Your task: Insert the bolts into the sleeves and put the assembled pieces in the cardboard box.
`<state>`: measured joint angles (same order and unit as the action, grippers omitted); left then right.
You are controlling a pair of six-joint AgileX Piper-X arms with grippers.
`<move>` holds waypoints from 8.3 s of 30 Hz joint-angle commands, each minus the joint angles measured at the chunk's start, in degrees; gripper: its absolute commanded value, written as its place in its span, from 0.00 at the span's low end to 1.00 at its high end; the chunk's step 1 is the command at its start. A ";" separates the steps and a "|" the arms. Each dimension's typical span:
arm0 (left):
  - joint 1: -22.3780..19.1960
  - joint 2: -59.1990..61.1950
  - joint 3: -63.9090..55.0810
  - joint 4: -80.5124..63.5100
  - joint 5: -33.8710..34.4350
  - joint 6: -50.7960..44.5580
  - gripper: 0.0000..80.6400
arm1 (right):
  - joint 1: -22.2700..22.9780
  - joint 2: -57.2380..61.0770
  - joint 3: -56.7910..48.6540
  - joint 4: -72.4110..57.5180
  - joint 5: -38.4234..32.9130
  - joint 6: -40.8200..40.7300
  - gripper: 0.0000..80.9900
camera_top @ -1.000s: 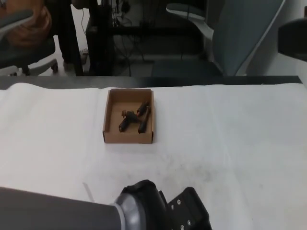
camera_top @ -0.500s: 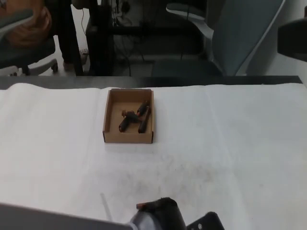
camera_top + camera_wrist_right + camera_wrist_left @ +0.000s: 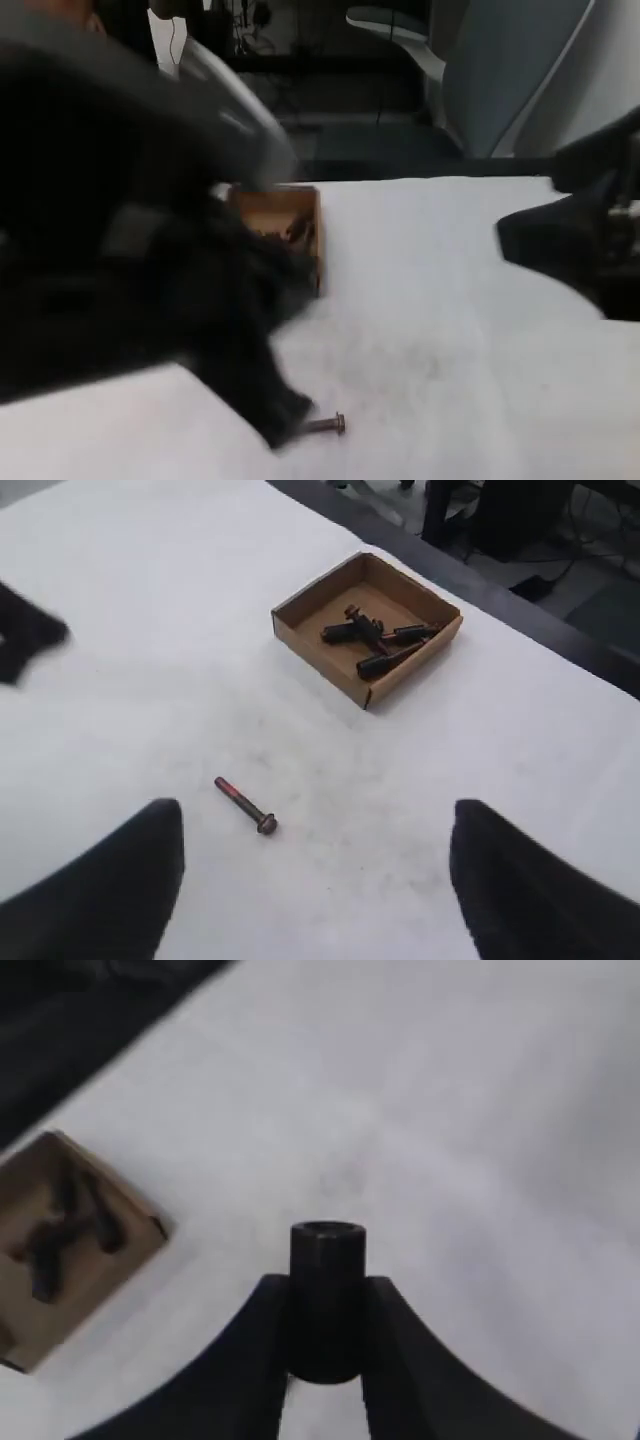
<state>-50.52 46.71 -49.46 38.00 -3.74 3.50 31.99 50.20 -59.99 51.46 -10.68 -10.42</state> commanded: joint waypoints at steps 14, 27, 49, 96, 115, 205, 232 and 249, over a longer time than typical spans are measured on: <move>1.25 -35.19 12.55 -4.11 -16.38 -7.82 0.02 | 4.60 28.26 -1.19 -15.43 9.57 45.13 0.72; 1.25 -35.80 10.69 -9.55 -16.11 -6.90 0.02 | 16.46 41.30 -1.50 -17.09 14.36 99.52 0.72; 1.25 -46.71 6.44 -0.76 -33.03 7.40 0.02 | 15.07 52.58 -4.14 -17.72 14.83 112.96 0.62; 1.25 -46.71 6.84 3.11 -21.15 10.08 0.02 | 9.69 49.82 -4.23 -40.69 18.94 77.64 0.01; 1.25 -32.62 33.52 -29.63 -0.14 -3.50 0.02 | 21.62 10.58 -4.13 -22.46 22.58 18.39 0.01; 1.25 -12.60 34.41 -53.83 5.21 -16.79 0.02 | 35.76 15.18 -3.14 -27.61 38.59 15.60 0.01; 1.33 -12.49 34.41 -48.96 -0.94 -15.40 0.02 | 35.90 12.72 -8.53 -25.50 32.46 24.15 0.86; 26.36 21.26 18.71 -50.66 11.72 -8.03 0.02 | 35.90 -3.98 -10.92 -18.20 46.07 15.93 0.86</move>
<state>-26.44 63.10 -25.93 -11.14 5.79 -6.70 67.94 46.91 -70.58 30.63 33.50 6.81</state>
